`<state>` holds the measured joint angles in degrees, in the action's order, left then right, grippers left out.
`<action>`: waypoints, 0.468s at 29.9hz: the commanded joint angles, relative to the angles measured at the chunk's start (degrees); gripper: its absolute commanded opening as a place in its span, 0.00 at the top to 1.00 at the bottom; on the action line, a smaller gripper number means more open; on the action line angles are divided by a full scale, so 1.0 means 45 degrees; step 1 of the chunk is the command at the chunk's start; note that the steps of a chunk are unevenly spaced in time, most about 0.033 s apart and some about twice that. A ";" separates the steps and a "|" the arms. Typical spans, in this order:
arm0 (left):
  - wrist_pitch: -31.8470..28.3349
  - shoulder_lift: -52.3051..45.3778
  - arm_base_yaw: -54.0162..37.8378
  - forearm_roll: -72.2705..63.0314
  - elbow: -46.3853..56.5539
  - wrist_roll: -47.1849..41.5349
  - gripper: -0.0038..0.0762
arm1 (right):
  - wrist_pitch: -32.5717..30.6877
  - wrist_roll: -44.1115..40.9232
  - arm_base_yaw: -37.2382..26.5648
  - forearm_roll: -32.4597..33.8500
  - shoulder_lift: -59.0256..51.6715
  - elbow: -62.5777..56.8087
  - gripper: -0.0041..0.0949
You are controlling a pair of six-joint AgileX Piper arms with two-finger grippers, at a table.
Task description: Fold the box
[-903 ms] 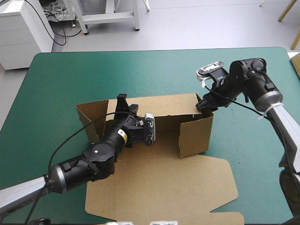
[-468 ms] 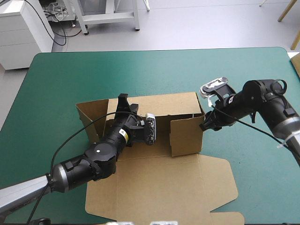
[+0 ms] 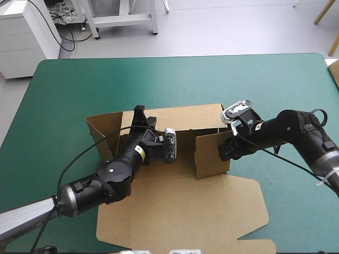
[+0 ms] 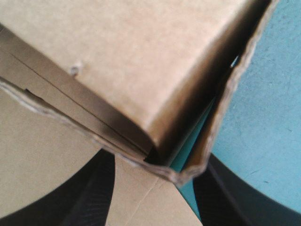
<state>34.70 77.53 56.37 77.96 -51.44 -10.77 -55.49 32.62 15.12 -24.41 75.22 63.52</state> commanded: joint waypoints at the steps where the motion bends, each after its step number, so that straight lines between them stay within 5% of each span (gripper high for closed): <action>1: -0.0162 -0.0228 0.0038 -0.0134 -0.0428 -0.0155 0.96 | 0.1199 -0.0072 0.0677 -0.0298 -0.0412 0.0080 0.49; 9: -0.0164 -0.0228 0.0038 -0.0265 -0.0745 -0.0155 0.96 | 0.3720 -0.5103 0.2398 0.3806 -0.0412 -0.0343 0.54; 14: -0.0329 -0.0228 0.0060 -0.0229 -0.0745 -0.0565 0.96 | 0.5389 -0.5791 0.2630 0.4167 -0.0412 -0.1228 0.54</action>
<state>35.27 77.82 56.27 76.40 -53.10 -12.11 -38.49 8.45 26.47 -6.57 75.09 58.61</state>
